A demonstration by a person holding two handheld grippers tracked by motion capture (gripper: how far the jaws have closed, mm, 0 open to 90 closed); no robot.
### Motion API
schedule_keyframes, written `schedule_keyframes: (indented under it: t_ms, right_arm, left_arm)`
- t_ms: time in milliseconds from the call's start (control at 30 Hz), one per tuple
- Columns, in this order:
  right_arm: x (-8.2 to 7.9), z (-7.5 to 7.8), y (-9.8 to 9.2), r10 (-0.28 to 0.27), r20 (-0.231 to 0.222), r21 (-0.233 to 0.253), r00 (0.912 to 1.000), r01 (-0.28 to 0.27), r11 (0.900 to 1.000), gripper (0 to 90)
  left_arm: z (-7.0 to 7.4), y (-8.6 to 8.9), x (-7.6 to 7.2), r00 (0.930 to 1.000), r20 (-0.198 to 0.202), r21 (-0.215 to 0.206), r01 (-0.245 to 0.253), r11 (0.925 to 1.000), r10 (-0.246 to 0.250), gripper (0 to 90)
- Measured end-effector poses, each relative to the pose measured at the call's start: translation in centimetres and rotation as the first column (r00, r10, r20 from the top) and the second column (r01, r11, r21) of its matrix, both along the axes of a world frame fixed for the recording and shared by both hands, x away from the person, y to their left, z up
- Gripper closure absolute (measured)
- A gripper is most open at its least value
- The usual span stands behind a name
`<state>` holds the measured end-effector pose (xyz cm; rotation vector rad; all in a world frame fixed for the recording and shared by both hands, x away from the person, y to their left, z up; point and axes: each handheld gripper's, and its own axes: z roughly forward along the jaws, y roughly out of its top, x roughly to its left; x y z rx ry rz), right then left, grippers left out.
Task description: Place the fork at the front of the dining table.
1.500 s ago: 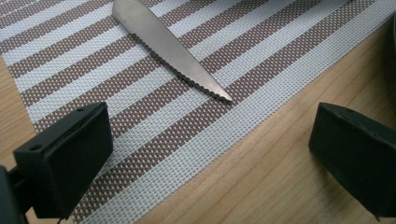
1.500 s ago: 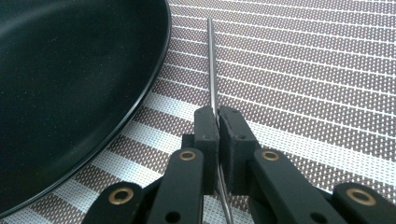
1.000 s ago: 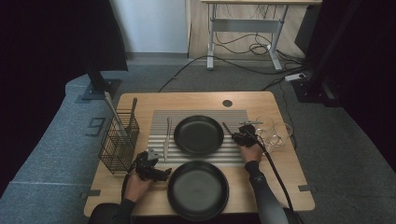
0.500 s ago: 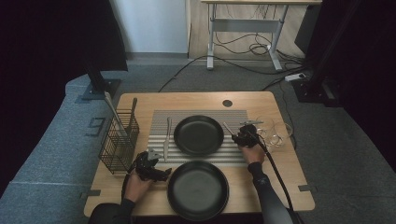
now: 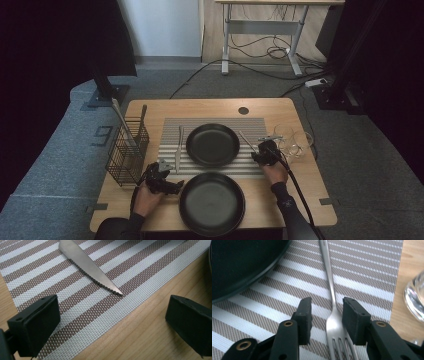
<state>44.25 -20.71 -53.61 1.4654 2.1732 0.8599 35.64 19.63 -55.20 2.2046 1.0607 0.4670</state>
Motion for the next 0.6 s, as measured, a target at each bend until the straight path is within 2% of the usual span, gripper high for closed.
schedule_keyframes:
  t_ms: [100, 200, 300, 367, 500, 600]
  right_arm:
    - [-0.28, -0.1, -0.47, -0.01, -0.001, 0.018, 1.0, 0.01, 1.0, 59.9]
    - [-0.49, 0.01, -0.59, -0.001, -0.014, 0.024, 0.9999, 0.001, 1.0, 60.1]
    - [-0.78, 0.01, -0.56, 0.012, -0.021, 0.053, 0.9997, -0.01, 0.999, 60.8]
    - [-0.87, 0.07, -0.51, 0.009, -0.021, 0.044, 0.9997, -0.008, 0.999, 60.8]
    - [-0.68, 0.1, -0.95, -0.02, -0.012, -0.008, 0.9997, 0.02, 1.0, 57.0]
    - [-0.68, -0.07, -1.04, -0.015, -0.025, 0.009, 0.9996, 0.016, 1.0, 53.9]
  left_arm:
    - [0.0, -0.01, -0.01, 1.0, 0.0, 0.0, -0.001, 1.0, 0.001, 0.0]
    - [0.0, -0.01, 0.0, 1.0, 0.0, 0.0, -0.001, 1.0, 0.001, 0.0]
    - [0.0, -0.01, 0.0, 1.0, 0.0, 0.0, 0.0, 1.0, 0.0, 0.0]
    - [0.0, -0.02, -0.01, 1.0, 0.0, 0.0, 0.0, 1.0, 0.0, 0.0]
    - [0.0, -0.02, 0.0, 1.0, 0.0, 0.0, 0.0, 1.0, 0.0, 0.0]
    - [0.0, -0.03, 0.02, 1.0, -0.002, -0.001, 0.0, 1.0, 0.0, 0.0]
